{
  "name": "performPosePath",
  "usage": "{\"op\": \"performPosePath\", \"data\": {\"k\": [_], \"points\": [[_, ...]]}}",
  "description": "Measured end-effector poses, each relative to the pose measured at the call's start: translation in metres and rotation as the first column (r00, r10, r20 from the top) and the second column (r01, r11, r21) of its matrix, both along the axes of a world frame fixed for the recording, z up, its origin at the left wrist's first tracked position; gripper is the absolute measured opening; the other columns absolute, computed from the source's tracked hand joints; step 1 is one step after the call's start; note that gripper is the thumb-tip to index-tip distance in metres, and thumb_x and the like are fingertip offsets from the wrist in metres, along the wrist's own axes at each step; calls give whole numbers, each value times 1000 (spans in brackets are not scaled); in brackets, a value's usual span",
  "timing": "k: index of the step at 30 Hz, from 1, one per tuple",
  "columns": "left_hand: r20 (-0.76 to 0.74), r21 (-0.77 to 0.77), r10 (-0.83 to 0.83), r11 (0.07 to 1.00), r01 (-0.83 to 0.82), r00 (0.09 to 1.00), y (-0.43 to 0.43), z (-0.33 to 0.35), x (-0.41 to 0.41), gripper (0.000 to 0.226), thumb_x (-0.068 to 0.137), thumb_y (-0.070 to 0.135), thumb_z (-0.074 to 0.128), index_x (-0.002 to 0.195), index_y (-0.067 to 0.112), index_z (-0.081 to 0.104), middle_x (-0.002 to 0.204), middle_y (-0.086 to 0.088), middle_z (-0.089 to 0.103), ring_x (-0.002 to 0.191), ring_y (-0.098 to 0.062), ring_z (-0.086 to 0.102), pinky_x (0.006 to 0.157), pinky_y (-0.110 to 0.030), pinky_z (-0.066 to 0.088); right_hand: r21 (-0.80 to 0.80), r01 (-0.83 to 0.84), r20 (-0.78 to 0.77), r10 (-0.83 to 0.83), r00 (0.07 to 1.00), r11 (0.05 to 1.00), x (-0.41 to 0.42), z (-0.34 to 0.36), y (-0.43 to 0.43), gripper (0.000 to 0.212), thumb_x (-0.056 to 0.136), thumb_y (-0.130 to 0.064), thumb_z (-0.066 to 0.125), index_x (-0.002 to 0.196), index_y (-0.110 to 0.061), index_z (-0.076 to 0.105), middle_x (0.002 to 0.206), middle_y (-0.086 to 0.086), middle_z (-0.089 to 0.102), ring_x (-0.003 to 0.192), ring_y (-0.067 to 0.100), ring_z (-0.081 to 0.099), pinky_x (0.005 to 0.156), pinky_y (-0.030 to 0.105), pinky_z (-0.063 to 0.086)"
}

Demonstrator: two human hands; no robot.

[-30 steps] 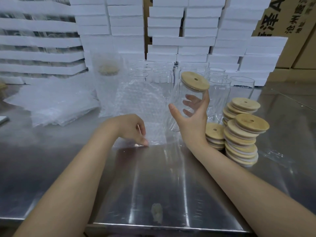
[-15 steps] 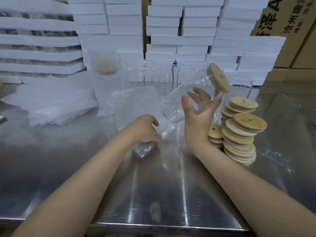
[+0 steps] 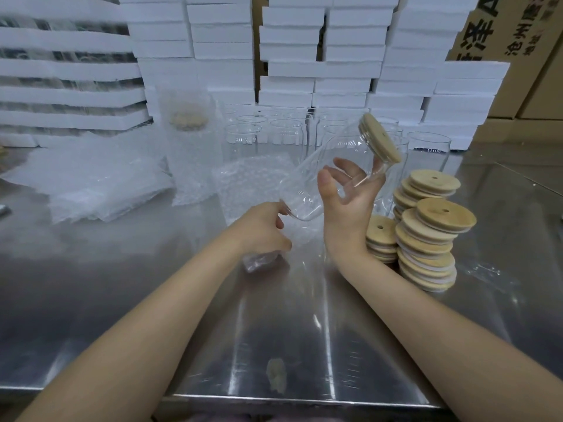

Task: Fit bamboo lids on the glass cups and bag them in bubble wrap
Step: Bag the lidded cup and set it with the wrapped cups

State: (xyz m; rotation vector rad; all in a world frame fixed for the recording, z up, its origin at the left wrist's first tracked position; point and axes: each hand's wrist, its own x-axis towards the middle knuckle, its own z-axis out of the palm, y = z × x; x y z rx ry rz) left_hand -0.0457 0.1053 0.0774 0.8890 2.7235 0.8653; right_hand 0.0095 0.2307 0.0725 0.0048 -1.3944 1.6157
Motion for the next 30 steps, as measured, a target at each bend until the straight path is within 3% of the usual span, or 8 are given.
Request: {"op": "performPosePath", "data": {"k": [6,11,16,19,23,25,27,30], "points": [[-71,315,151,941,-121,986,4,-5,2,24,79,0,63,96,16,65,67,6,64,49,2,59,56,-17,53,-9,-3,-17,3,1000,1000,-1,0,0,79,77,-28,73,135,-25,20,118,12,55,102,10,62,79,17,50],[23,454,170,876,-162,985,11,-4,5,18,82,7,71,76,22,63,64,3,63,46,2,58,49,-7,42,-38,-86,-23,85,996,996,2,3,-3,87,70,-42,69,138,-19,19,118,14,56,105,18,63,83,26,51],[230,624,189,724,-293,955,8,1,0,15,90,1,59,86,12,69,82,-8,71,61,-7,62,54,-16,49,-36,-21,71,24,997,999,0,-1,-3,76,76,-30,72,132,-24,22,119,11,56,99,3,63,75,16,50],[372,752,148,531,-391,916,6,5,-4,12,92,5,58,90,12,68,67,4,67,55,-5,59,52,-13,48,-42,9,112,-5,994,999,0,-1,-1,74,81,-21,76,132,-26,23,121,6,55,105,6,62,87,23,50],[449,816,1,406,-410,894,9,12,-3,21,97,27,53,97,14,70,88,2,72,68,-6,63,67,-19,53,-63,51,108,-44,993,997,1,2,1,65,83,-15,75,125,-27,27,124,2,52,111,11,61,92,25,49],[127,779,39,614,-124,991,3,8,-3,23,96,37,53,107,22,68,107,10,68,90,4,59,88,-18,48,-61,79,92,-73,993,995,1,4,2,59,83,-16,76,117,-31,30,127,0,45,112,11,61,93,25,51],[-385,371,-46,907,200,922,-3,0,-5,61,84,43,69,137,22,49,136,14,47,124,4,36,110,-11,23,-66,82,81,-77,994,994,2,5,3,58,82,-19,77,113,-34,30,128,2,42,110,10,61,86,17,51],[-619,116,-166,947,299,768,-4,-11,-11,100,75,27,80,151,5,20,154,-6,29,138,-17,22,114,-18,15,-70,4,97,3,995,998,4,4,-3,63,76,-35,71,124,-29,30,122,0,44,104,2,62,83,14,49]]}}
